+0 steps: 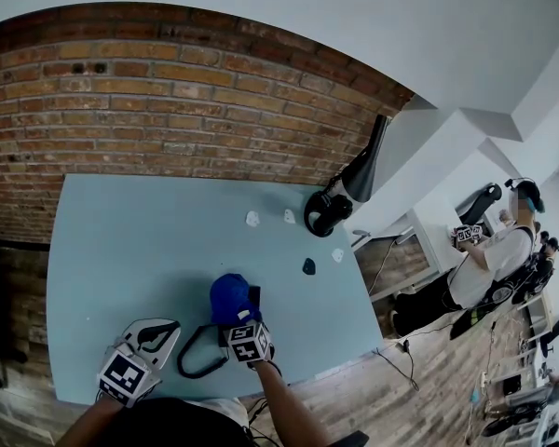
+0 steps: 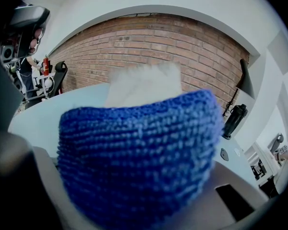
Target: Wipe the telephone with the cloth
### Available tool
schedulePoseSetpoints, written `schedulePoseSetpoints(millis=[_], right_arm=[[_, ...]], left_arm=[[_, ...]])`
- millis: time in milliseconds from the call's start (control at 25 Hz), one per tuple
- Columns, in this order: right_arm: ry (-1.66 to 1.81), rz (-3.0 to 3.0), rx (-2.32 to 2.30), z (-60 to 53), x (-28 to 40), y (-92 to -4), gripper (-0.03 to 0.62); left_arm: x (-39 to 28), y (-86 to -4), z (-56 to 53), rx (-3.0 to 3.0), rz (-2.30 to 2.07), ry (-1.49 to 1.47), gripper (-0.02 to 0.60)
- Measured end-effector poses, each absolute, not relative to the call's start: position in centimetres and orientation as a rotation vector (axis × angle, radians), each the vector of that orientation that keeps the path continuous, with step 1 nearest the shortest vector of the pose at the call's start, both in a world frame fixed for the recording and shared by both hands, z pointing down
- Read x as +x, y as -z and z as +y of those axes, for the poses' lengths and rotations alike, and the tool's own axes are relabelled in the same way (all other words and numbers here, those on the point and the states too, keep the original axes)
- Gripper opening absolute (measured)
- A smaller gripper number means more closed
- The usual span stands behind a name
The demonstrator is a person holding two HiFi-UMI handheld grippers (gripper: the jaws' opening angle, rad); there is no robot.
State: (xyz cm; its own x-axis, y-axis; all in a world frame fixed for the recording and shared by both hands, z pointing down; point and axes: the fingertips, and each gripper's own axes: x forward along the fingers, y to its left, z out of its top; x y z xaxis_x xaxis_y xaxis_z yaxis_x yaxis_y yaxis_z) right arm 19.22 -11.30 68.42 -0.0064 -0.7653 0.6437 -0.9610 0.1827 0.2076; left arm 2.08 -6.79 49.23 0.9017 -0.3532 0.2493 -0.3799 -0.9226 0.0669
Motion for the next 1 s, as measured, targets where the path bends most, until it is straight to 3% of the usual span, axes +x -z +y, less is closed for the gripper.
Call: schedulePoseSetpoints(millis=[1000], right_arm=[[-0.458, -1.808, 1.604, -7.2, 17.9, -71.0, 0.077]], left_arm=[[2.7, -49.6, -5.5, 2.985, -0.508, -0.366, -0.009]])
